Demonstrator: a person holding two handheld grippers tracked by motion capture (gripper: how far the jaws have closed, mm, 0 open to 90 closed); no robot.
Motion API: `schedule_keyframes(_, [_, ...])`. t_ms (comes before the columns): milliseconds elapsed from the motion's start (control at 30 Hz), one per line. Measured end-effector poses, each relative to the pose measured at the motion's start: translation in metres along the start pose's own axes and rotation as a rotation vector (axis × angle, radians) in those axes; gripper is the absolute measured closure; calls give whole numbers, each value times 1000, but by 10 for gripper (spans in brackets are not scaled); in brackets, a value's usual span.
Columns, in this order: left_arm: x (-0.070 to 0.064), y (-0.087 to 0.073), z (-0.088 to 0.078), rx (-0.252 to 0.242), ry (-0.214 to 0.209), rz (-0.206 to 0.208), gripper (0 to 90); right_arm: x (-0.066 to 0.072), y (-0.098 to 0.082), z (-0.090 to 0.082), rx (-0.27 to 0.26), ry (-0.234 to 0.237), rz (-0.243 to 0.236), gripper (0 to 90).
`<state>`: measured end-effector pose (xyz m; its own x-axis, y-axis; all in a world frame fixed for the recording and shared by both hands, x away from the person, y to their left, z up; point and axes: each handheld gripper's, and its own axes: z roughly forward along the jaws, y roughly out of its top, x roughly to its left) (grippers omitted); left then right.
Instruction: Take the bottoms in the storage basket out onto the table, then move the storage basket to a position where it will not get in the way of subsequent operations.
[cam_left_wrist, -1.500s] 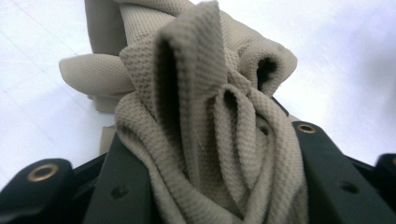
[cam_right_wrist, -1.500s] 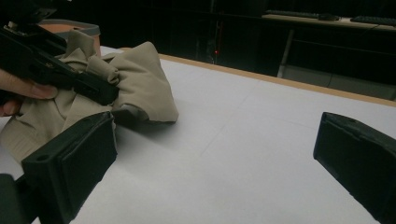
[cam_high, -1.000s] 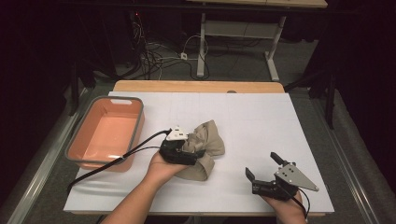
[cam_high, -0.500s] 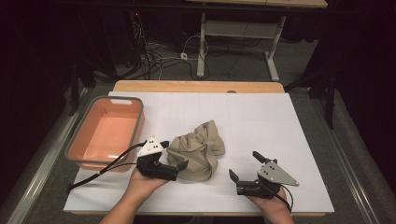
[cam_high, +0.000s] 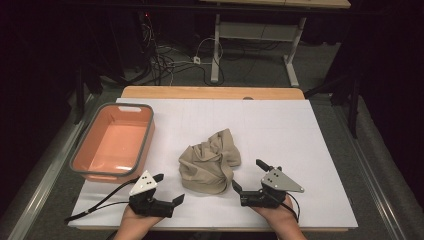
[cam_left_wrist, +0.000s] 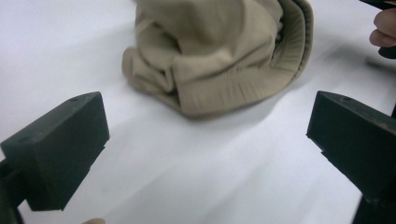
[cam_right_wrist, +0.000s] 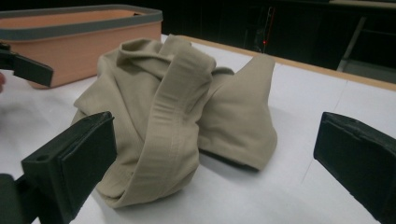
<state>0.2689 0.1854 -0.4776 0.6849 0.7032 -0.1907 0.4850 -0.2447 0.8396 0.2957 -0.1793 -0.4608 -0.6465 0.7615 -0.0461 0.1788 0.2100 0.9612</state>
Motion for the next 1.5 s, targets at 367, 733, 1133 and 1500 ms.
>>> schedule_keyframes(367, [9,-15,-12,-76,13,-65,0,-1,-8,-5,53,-20,-11,0])
schedule_keyframes(733, [-4,8,15,-76,-28,26,0,-15,-18,-35,93,-73,17,0])
schedule_keyframes(1133, [2,32,58,46,14,28,412,-22,-29,-75,107,-171,34,0])
schedule_keyframes(1500, [-6,35,63,57,-53,96,848,-18,-32,-90,109,-182,41,0])
